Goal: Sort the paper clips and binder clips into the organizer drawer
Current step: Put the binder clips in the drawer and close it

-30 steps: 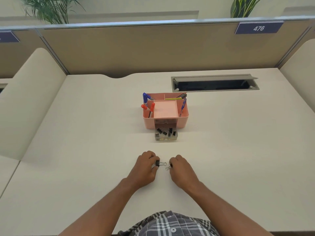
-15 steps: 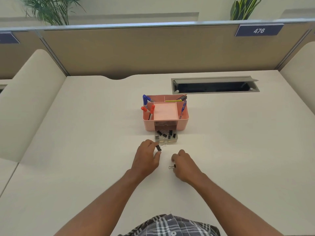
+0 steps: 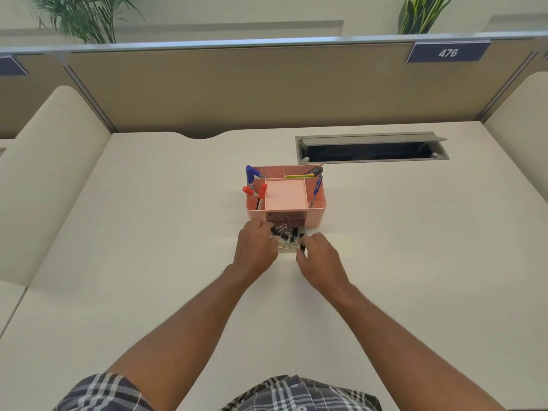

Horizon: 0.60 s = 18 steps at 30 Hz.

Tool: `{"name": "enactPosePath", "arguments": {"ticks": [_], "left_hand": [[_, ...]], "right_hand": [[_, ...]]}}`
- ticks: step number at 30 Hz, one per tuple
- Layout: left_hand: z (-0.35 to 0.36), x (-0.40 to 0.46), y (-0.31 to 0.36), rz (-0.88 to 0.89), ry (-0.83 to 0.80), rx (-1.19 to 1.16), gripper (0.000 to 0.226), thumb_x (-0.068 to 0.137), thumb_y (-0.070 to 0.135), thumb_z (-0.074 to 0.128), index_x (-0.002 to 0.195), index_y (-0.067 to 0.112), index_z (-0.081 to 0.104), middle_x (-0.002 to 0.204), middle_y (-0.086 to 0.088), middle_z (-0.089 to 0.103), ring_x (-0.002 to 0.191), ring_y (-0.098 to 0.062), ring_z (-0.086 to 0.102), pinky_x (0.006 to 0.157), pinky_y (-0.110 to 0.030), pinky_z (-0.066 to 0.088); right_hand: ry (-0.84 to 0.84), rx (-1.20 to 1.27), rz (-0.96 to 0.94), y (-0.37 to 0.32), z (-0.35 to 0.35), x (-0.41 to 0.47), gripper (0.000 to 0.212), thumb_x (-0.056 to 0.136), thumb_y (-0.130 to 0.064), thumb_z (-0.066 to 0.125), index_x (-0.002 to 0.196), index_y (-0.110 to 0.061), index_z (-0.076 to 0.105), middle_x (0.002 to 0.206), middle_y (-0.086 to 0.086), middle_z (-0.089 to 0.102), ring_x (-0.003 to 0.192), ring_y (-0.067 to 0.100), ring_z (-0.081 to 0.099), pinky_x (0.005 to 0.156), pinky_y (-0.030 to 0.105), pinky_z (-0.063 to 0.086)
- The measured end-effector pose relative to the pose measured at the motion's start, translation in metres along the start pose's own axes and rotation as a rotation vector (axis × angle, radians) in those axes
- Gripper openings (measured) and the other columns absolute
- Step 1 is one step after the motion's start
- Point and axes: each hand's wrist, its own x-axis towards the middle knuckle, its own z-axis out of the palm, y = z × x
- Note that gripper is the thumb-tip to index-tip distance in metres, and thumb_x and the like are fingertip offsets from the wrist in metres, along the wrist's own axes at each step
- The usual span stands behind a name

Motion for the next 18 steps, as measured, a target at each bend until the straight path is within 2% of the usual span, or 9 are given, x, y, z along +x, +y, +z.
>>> {"name": "enactPosePath", "arguments": {"ticks": [4,8,11,13,15,18], "left_hand": [[0.004,0.006,0.002,-0.033,-0.049,0.029,0.024,0.088,0.024,0.066,0.110,0.014,0.069,0.105,-0.004,0.064,0.091,-0.020,0.057,0.080,-0.034,0.053],[0.002,0.004,-0.002,-0.037,-0.042,-0.036,0.027,0.089,0.015,0.064,0.116,0.015,0.065,0.108,-0.006,0.062,0.097,-0.024,0.057,0.082,-0.036,0.052],[0.000,-0.007,-0.013,-0.123,-0.005,-0.143,0.046,0.086,0.006,0.064,0.130,0.016,0.054,0.123,-0.006,0.056,0.113,-0.024,0.051,0.093,-0.032,0.045],[0.002,-0.012,-0.022,-0.205,-0.032,-0.207,0.063,0.083,0.007,0.066,0.141,0.016,0.040,0.136,-0.004,0.047,0.127,-0.022,0.043,0.105,-0.034,0.041],[0.006,-0.014,-0.029,-0.255,-0.098,-0.233,0.080,0.082,0.011,0.069,0.148,0.016,0.025,0.147,-0.005,0.036,0.137,-0.022,0.033,0.113,-0.039,0.035],[0.010,-0.013,-0.033,-0.276,-0.158,-0.296,0.097,0.079,0.024,0.078,0.151,0.025,0.012,0.156,0.000,0.024,0.143,-0.020,0.025,0.116,-0.038,0.029]], "right_hand": [[-0.074,-0.034,0.003,-0.007,-0.006,0.035,0.015,0.091,-0.016,0.052,0.096,-0.008,0.064,0.097,0.011,0.058,0.083,0.030,0.059,0.069,0.036,0.048],[-0.051,0.061,0.012,-0.007,-0.008,0.047,0.018,0.092,-0.013,0.050,0.099,-0.012,0.066,0.102,0.006,0.062,0.087,0.023,0.060,0.073,0.035,0.053],[0.027,0.208,0.131,0.006,-0.012,0.039,0.024,0.092,-0.006,0.046,0.105,-0.011,0.065,0.106,0.006,0.064,0.095,0.025,0.060,0.079,0.033,0.050],[0.035,0.283,0.254,0.018,-0.011,0.031,0.035,0.090,-0.002,0.046,0.119,-0.012,0.061,0.119,0.006,0.062,0.106,0.023,0.059,0.089,0.033,0.048],[-0.005,0.370,0.348,0.027,-0.007,0.027,0.051,0.087,-0.003,0.054,0.135,-0.015,0.048,0.133,0.002,0.054,0.112,0.018,0.055,0.095,0.031,0.046],[-0.132,0.472,0.344,0.035,-0.003,0.029,0.081,0.078,-0.017,0.074,0.144,-0.023,0.028,0.136,-0.008,0.042,0.122,0.012,0.045,0.099,0.032,0.043]]}}
